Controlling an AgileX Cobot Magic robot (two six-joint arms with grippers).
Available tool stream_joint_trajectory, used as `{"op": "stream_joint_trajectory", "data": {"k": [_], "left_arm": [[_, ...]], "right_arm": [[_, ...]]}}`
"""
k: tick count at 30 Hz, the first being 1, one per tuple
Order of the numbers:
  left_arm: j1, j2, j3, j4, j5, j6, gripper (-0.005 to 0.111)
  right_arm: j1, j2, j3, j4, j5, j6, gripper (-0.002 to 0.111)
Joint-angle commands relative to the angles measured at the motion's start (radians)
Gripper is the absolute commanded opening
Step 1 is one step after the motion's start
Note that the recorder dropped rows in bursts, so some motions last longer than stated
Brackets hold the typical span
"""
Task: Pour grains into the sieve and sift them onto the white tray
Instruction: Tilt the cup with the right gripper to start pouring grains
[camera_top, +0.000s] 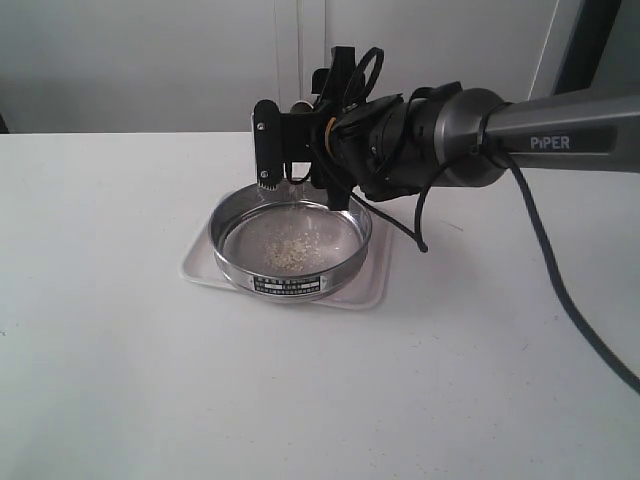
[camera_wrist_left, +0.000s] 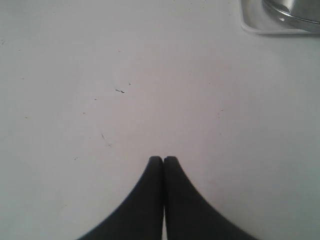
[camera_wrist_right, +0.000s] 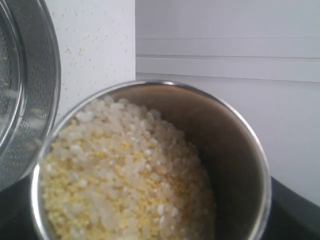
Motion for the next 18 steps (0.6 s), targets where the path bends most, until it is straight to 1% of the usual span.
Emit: {"op": "stream_joint_trajectory", "data": {"k": [1, 13, 18], "left_arm": [[0.000, -0.005, 0.010, -0.012, 0.003, 0.000, 0.000], [0.000, -0.005, 0.010, -0.012, 0.003, 0.000, 0.000], [0.000, -0.005, 0.010, -0.012, 0.003, 0.000, 0.000]], "right_arm": [[0.000, -0.009, -0.013, -0.008, 0.015, 0.022, 0.000], [0.000, -0.009, -0.013, -0.010, 0.017, 0.014, 0.000], [0.000, -0.009, -0.013, -0.010, 0.017, -0.068, 0.000]]}}
